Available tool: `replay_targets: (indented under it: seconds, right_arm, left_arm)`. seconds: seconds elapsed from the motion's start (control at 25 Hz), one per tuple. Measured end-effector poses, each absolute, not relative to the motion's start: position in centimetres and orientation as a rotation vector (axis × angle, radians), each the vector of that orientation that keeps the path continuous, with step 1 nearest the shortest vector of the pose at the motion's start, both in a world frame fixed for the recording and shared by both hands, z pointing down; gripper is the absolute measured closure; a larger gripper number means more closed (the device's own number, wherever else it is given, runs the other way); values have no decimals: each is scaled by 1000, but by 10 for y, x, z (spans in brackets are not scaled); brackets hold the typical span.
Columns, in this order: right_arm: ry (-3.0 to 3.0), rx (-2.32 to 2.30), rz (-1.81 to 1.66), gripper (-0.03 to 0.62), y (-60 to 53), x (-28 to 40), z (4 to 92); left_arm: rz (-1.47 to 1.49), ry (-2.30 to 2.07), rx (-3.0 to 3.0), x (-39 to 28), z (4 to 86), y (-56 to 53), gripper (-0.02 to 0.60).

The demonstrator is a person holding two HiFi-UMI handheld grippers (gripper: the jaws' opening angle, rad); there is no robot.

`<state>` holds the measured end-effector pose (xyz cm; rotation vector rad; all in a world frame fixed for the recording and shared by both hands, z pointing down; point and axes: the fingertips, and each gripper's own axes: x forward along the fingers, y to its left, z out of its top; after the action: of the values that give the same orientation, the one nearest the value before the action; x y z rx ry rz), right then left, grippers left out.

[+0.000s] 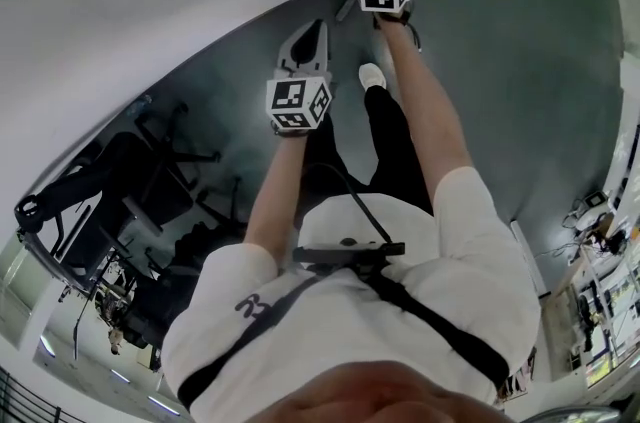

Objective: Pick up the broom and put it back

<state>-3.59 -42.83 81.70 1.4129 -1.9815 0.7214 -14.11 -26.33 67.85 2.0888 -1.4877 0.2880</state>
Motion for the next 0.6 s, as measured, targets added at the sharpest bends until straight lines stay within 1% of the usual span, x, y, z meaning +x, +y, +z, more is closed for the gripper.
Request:
replay_targets:
  seconds: [0.32, 0.36, 0.4, 0.44, 0.6]
  right_arm:
    - [-2059, 1340, 707, 496, -436, -38, 817]
    - [-2064, 1331, 715, 483, -435, -37, 818]
    - [-2066, 1315, 735, 431, -433, -37, 821]
    - [-2064, 1295, 757, 399, -429, -36, 826]
    - [-2085, 1236, 752, 398, -426, -39, 828]
  left_arm:
    - [275, -1482, 2075, -138, 683, -255, 570]
    - [275, -1483, 2073, -138, 683, -255, 571]
    - [275, -1483, 2072, -137, 683, -254, 571]
    - [276, -1484, 2072, -137, 683, -253, 571]
    - [272, -1487, 2068, -141, 686, -252, 570]
